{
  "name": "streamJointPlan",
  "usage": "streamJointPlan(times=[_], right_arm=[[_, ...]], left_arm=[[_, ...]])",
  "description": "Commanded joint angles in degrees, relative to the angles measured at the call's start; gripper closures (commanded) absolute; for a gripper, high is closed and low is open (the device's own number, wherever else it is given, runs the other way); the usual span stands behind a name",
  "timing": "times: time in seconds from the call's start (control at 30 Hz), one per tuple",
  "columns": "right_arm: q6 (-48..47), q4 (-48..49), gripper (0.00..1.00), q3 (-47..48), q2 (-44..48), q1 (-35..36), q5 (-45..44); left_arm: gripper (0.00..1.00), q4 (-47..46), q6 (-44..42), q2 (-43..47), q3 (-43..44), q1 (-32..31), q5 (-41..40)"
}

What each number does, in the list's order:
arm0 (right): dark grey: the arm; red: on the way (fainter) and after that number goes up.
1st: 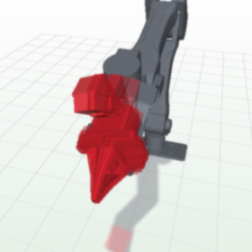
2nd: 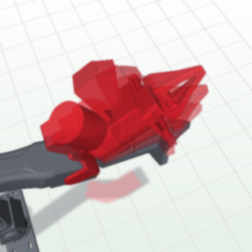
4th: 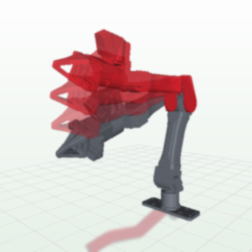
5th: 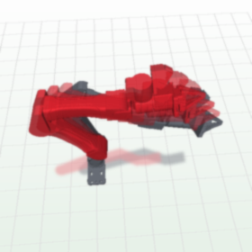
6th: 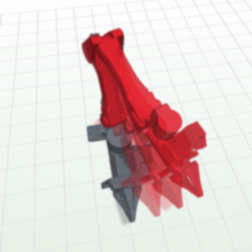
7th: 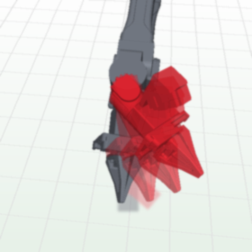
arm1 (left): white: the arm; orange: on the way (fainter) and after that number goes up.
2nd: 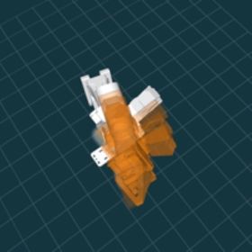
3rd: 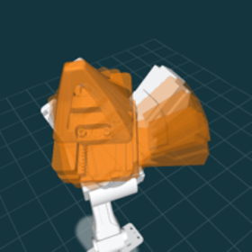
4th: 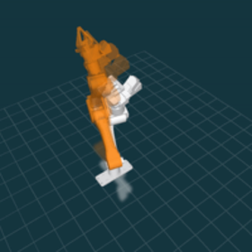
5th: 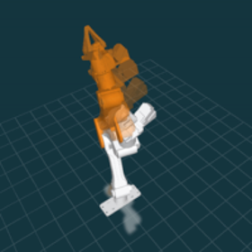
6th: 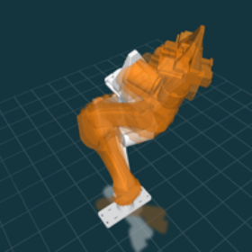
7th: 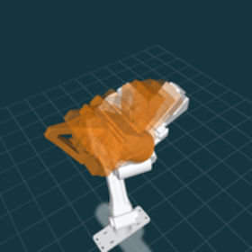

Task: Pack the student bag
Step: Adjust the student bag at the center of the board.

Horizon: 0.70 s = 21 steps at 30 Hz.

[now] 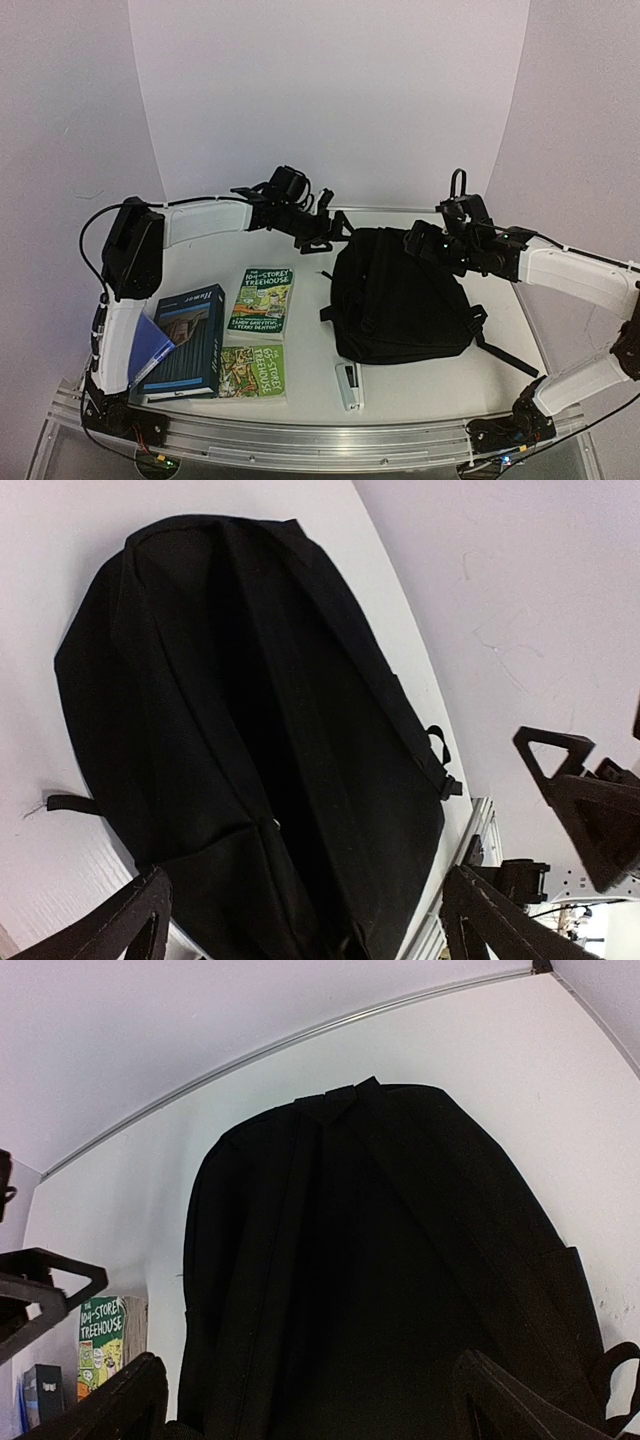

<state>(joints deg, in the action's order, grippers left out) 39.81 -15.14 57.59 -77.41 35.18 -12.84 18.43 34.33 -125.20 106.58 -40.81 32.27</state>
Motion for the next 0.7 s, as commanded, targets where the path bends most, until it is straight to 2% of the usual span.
streamJointPlan(times=[0.0, 0.17, 0.37, 0.53, 0.67], right_arm=[[0.5, -0.3, 0.02, -0.3, 0.4, 0.2, -1.7], [0.4, 0.0, 0.02, -0.2, -0.7, 0.2, -1.1], [0.6, 1.1, 0.02, -0.7, -2.2, 0.2, 0.3], [0.5, 1.8, 0.12, -0.9, -2.9, 0.2, 1.6], [0.9, 2.2, 0.15, -1.2, -2.8, 0.2, 2.3]], left_arm=[[0.05, -2.1, -0.3, -6.0, 6.4, 0.4, -0.8], [0.04, -3.3, -0.5, -12.0, 12.0, 0.4, 0.7], [0.05, -2.9, -2.8, -17.6, 17.5, 0.4, -2.4], [0.13, -7.2, -1.5, -19.1, 17.9, 0.4, -2.8], [0.15, -6.6, -2.4, -20.6, 19.5, 0.5, -5.0]])
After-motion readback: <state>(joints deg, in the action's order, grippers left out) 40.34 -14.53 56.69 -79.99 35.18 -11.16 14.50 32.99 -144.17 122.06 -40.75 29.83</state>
